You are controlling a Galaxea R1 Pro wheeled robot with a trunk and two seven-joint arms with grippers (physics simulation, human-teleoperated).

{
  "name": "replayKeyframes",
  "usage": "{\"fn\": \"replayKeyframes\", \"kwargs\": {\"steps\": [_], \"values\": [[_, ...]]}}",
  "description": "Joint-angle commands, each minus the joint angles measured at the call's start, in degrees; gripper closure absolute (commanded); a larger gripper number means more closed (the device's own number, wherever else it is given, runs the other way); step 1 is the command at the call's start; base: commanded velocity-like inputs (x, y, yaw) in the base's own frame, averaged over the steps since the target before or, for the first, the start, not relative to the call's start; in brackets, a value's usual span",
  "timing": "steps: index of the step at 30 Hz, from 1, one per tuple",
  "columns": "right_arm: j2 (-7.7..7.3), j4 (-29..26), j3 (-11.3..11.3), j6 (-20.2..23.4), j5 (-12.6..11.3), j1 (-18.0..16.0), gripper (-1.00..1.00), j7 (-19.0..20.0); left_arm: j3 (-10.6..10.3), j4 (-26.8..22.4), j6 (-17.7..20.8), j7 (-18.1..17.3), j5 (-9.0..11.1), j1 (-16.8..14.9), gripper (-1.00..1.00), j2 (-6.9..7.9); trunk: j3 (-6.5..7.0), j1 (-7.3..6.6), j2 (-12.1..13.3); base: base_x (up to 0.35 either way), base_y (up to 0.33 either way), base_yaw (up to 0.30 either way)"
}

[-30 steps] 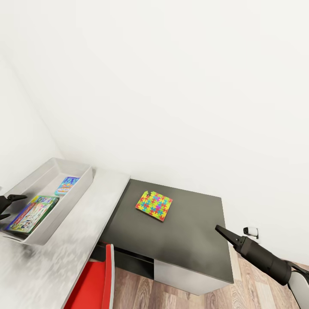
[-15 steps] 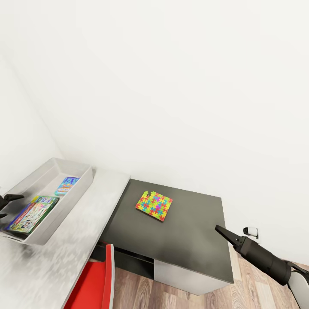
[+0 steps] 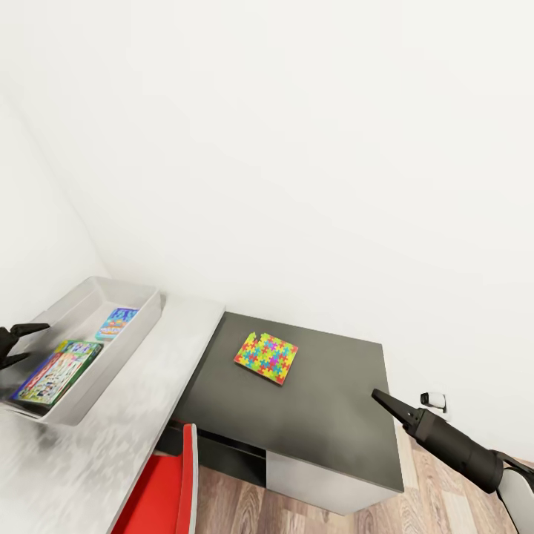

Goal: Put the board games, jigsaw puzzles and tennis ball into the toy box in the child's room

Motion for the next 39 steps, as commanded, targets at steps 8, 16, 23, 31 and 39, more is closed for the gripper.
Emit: {"fn": "replayKeyframes", "kwargs": {"steps": [8, 16, 23, 31, 39], "values": [[-0.12, 0.0, 0.0, 0.3, -0.2, -0.1, -1.00, 0.3, -0.1, 0.0, 0.2, -7.7, -0.6, 0.1, -1.00, 1.30, 0.63, 0.04, -0.1, 0.000, 0.000, 0.000], [-0.25, 0.0, 0.0, 0.3, -0.2, 0.0, -1.00, 0.4, -0.2, 0.1, 0.2, -19.1, -0.8, 0.8, -1.00, 3.27, 1.37, 0.04, -0.1, 0.000, 0.000, 0.000], [-0.27, 0.0, -0.1, 0.3, -0.3, 0.0, -1.00, 0.5, -0.2, 0.3, 0.2, -28.3, -1.0, 3.4, -1.00, 4.71, 2.02, 0.04, -0.1, 0.000, 0.000, 0.000], [-0.34, 0.0, -0.1, 0.3, -0.3, 0.0, -1.00, 0.5, -0.1, 0.4, -1.0, -38.5, -1.0, 9.7, -1.00, 5.02, 2.77, 0.04, -0.1, 0.000, 0.000, 0.000], [-0.36, 0.1, -0.1, 0.2, -0.3, 0.0, -1.00, 1.1, 0.1, 0.5, -6.2, -53.2, -1.2, 18.6, -1.00, 5.07, 3.51, 0.04, -0.1, 0.000, 0.000, 0.000]]}}
